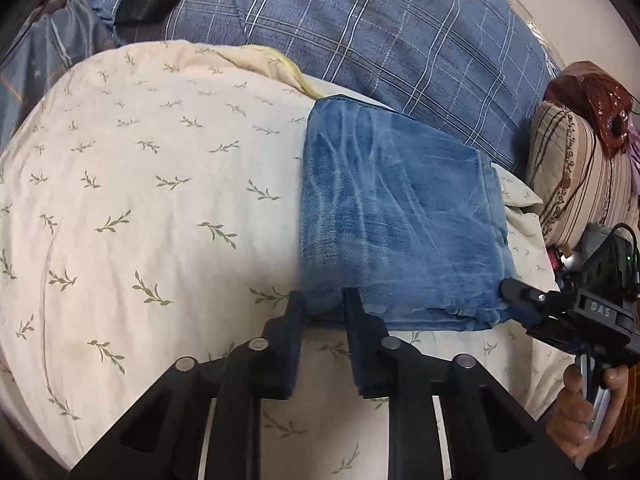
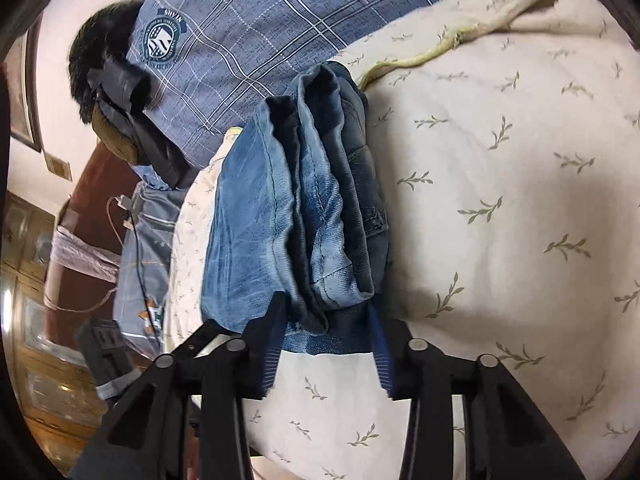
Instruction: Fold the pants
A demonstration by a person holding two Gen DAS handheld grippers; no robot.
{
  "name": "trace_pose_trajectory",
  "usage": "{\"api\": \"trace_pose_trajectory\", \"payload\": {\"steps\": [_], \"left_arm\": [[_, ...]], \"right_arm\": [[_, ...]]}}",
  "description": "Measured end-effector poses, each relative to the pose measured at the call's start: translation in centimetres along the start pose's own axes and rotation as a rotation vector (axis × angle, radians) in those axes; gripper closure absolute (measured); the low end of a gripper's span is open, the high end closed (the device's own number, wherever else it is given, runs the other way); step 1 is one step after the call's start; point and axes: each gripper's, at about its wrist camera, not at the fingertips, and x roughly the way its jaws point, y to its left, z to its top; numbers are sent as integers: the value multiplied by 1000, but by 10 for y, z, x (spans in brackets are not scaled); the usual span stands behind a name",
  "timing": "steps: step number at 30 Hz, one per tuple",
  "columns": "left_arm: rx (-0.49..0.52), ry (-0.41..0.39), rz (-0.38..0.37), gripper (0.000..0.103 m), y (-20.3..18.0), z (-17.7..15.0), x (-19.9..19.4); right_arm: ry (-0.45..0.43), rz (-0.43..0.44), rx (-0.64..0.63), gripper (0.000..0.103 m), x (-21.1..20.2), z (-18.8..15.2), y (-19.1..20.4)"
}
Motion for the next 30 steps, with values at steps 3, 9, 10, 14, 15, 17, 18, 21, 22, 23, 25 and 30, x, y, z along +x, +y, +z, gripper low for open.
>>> {"api": "trace_pose_trajectory", "payload": {"steps": [3, 9, 10, 14, 15, 17, 18, 21, 22, 23, 25, 30], "left_arm": [[19, 4, 17, 84, -2, -2, 2], [7, -34, 34, 59, 6, -5, -26], [17, -47, 51, 54, 4, -8, -30], [102, -11, 85, 51, -14, -16, -23], [128, -6, 115, 51, -19, -19, -20], [182, -7, 182, 55, -29, -24, -12], [195, -4, 204, 59, -33, -24, -7], [171, 1, 230, 82, -33, -23, 4], [165, 0, 241, 88, -32, -21, 7], [162, -6, 245, 95, -31, -20, 7], [162, -38, 235, 95, -33, -20, 1], [238, -66, 341, 97, -48, -30, 8]], "right_arm": [[1, 3, -10, 67, 2, -1, -1], [-128, -70, -143, 24, -38, -25, 22], [-145, -112, -188, 23, -41, -33, 28], [-101, -271, -316, 27, -19, -48, 44], [-91, -306, -335, 34, -13, -49, 45], [-88, -404, -360, 59, 0, -50, 47], [-89, -424, -359, 62, 3, -50, 46], [-104, -446, -343, 80, 8, -48, 43], [-111, -434, -334, 89, 6, -46, 42], [-123, -404, -315, 95, 0, -45, 40], [-146, -386, -293, 97, -8, -42, 39], [-105, -419, -305, 97, 6, -43, 38]]}}
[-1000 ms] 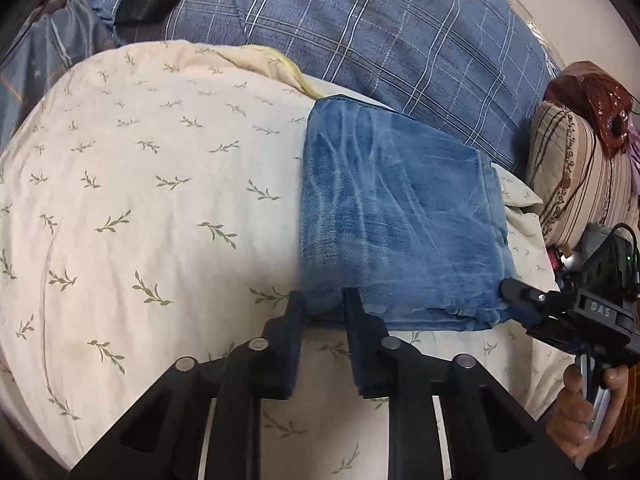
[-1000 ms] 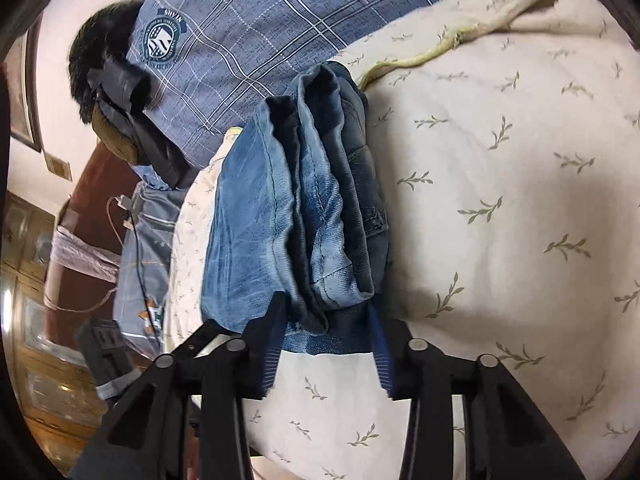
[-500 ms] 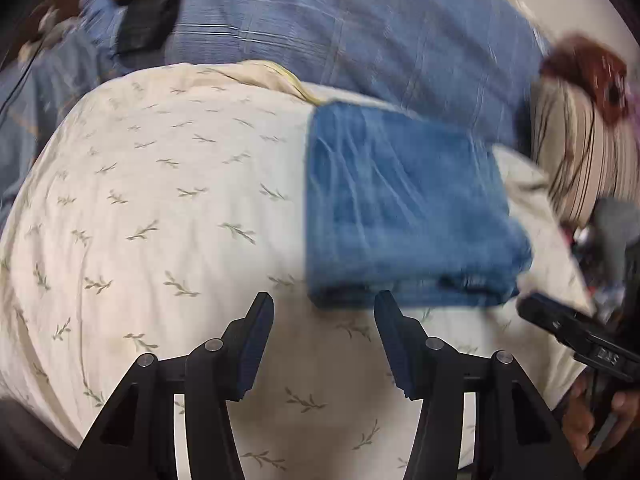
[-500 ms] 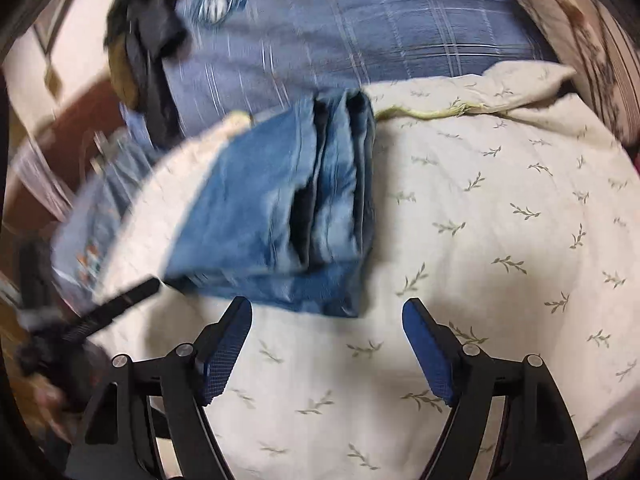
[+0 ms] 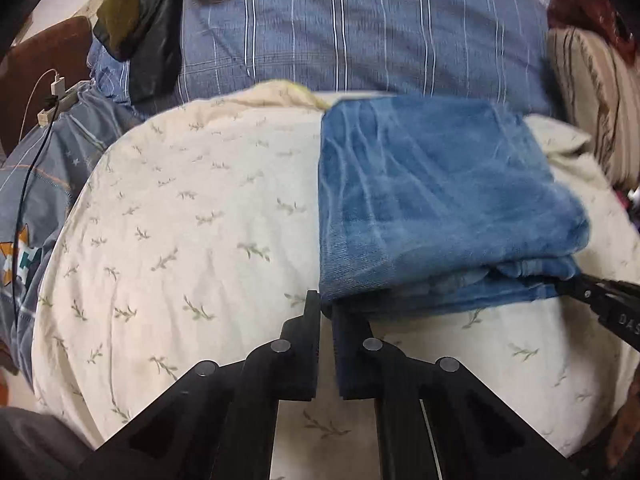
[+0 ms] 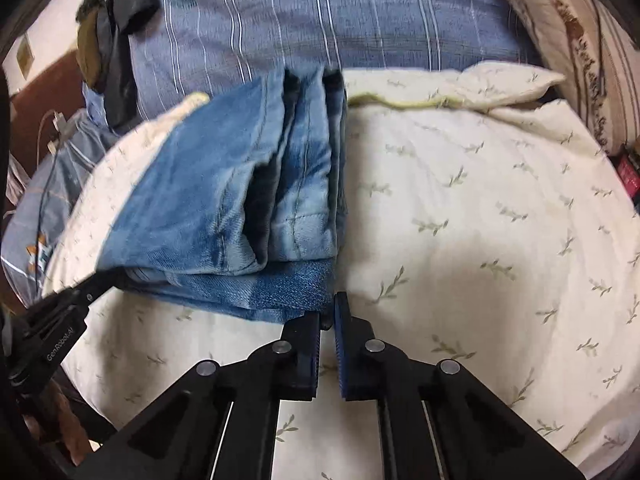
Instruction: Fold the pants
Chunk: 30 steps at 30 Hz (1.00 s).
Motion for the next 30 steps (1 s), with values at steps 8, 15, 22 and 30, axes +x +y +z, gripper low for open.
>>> {"api": "trace_pose_trajectory", "payload": {"steps": [8, 15, 22, 30], "left_arm": [[-13, 10, -15, 95, -3, -2, -4], [22, -2, -19, 80, -7, -4, -18], [57, -71, -8, 54, -16, -9, -42], [1, -137, 31, 39, -10, -10, -61]], "right_arm": [[-31, 57, 37, 84, -17, -3, 0], [-33, 67, 74, 63, -26, -5, -2], [-46, 92, 103, 47, -35, -14, -1], [-81, 98, 119, 42, -46, -18, 0]]}}
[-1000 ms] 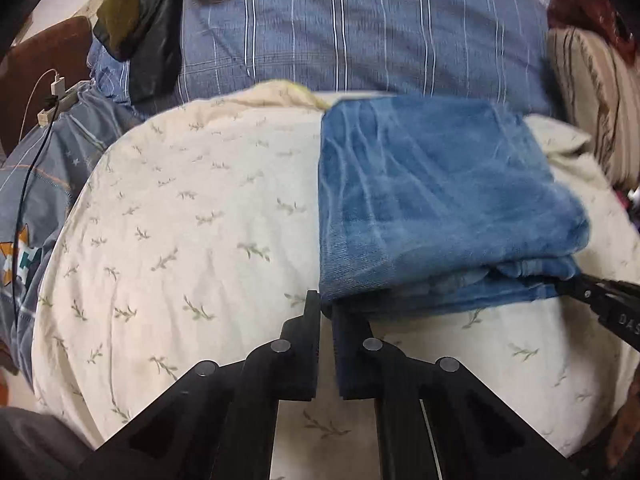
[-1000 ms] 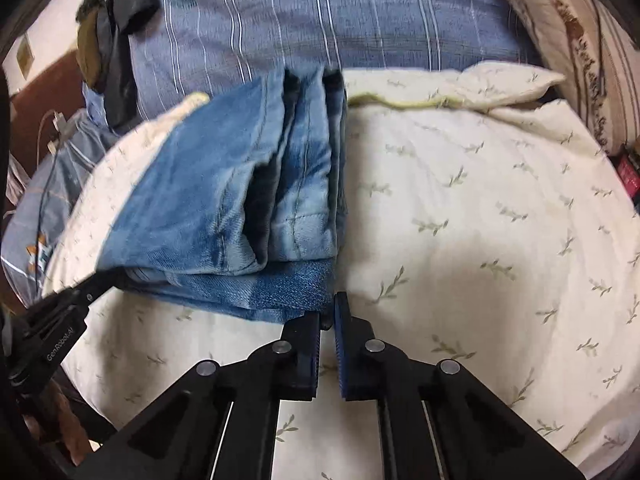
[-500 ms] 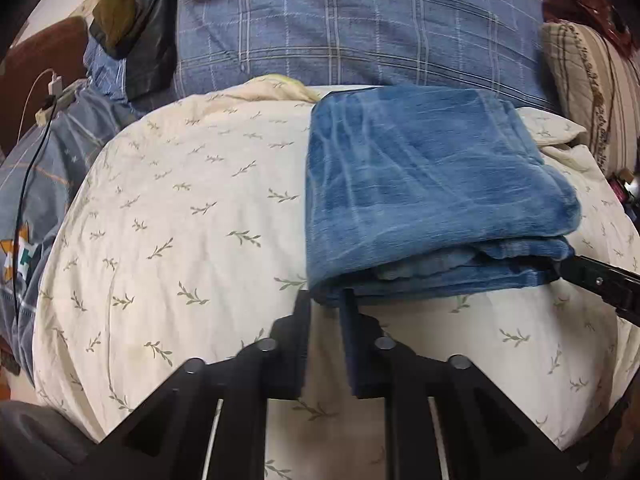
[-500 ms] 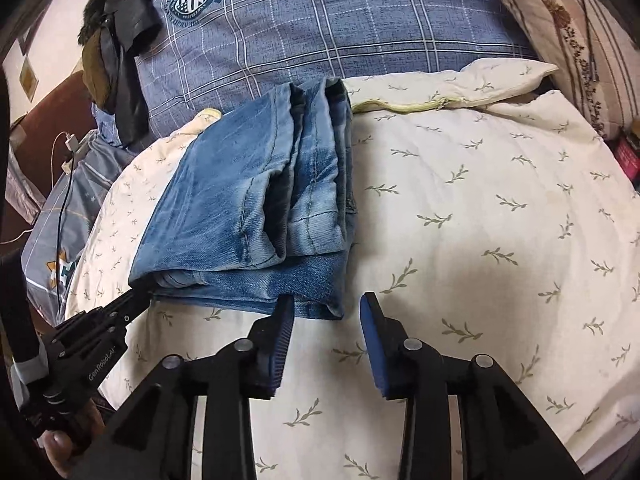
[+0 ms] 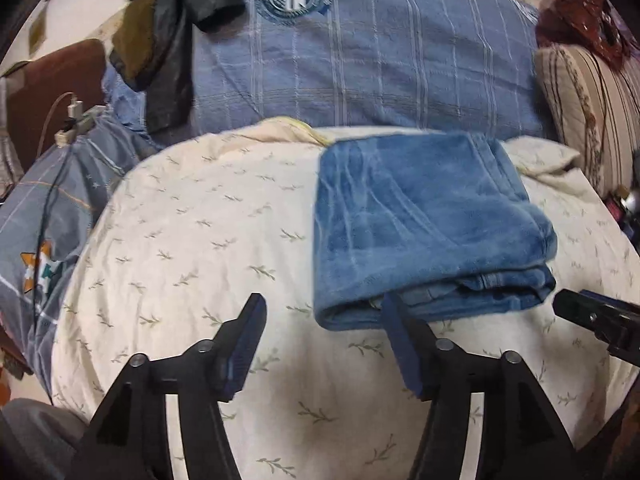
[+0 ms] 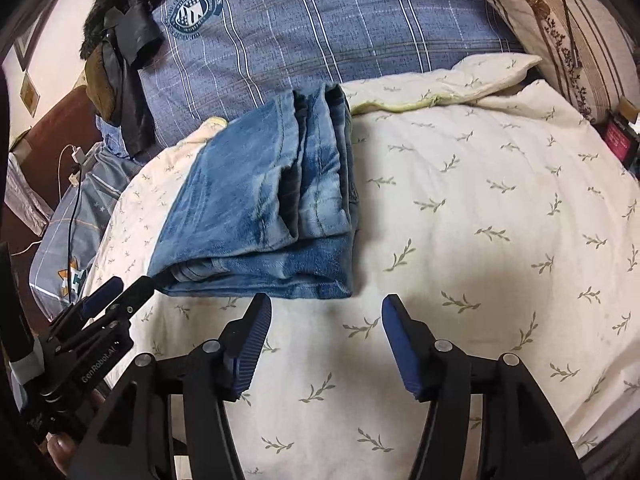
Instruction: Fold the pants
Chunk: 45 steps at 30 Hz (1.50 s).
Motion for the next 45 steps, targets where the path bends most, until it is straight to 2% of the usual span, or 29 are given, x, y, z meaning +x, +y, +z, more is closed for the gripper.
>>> {"api": "trace_pose_trajectory", "payload": {"steps": [10, 14, 22, 24, 34, 42, 45], "left_arm": [[-6, -25, 13, 32, 10, 6, -9], [5, -28, 26, 28, 12, 11, -10], [17, -43, 29, 26, 12, 13, -16], [1, -58, 18, 26, 13, 13, -18], [-61, -155, 75, 26, 15, 3, -24], [-3, -79, 60, 26, 11, 4, -16], [-12, -92, 64, 25, 15, 8, -20]], "right_arm": [[-55, 25, -41, 38, -9, 6, 10], [-86, 31, -65, 31, -14, 5, 18], [-97, 40, -79, 31, -15, 2, 24], [-107, 41, -82, 31, -17, 3, 25], [-176, 34, -67, 28, -30, 4, 23], [-167, 25, -82, 28, -26, 2, 29], [-166, 22, -88, 28, -26, 2, 31]]}}
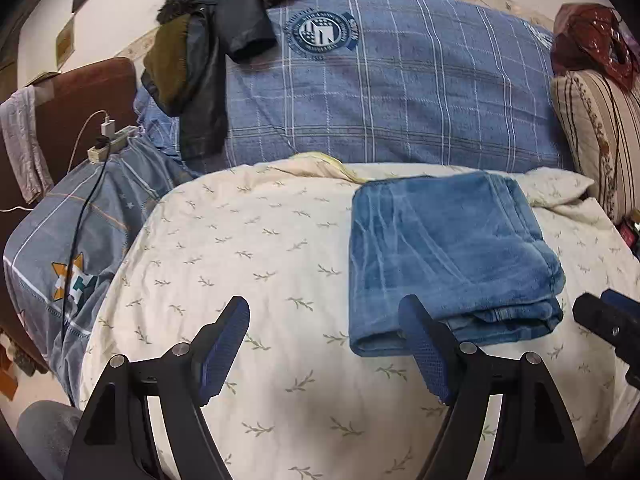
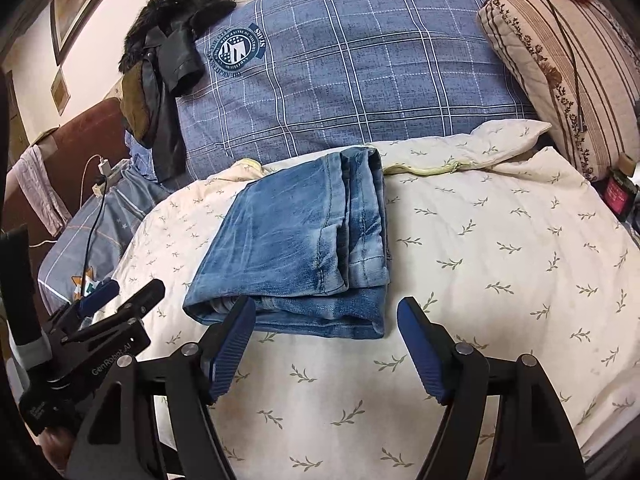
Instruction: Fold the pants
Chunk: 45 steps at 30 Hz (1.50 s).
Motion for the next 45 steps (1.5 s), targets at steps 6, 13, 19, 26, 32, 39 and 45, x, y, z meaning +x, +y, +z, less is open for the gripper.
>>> {"api": "trace_pose_trajectory", "payload": {"steps": [6, 13, 19, 26, 32, 39, 45], "left_arm": [[-27, 12, -7, 24, 4, 2, -1], [-32, 19, -16, 24, 6, 2, 0], [-33, 14, -15, 24, 4, 1, -2], [-31, 9, -21, 24, 3, 0, -4], [-27, 9, -21, 24, 1, 0, -5], [-30, 8, -22, 24, 1, -1, -6], [-30, 7, -24, 24, 2, -1, -6]], "right_arm": [[-2, 2, -5, 28, 0, 0, 1], [-3, 4, -5, 28, -1, 0, 2], [-7, 8, -7, 28, -1, 0, 3], [-6, 12, -13, 28, -1, 1, 4], [-5, 12, -13, 28, -1, 0, 4], [-4, 13, -14, 28, -2, 0, 5], [-5, 11, -13, 28, -2, -1, 5]]}}
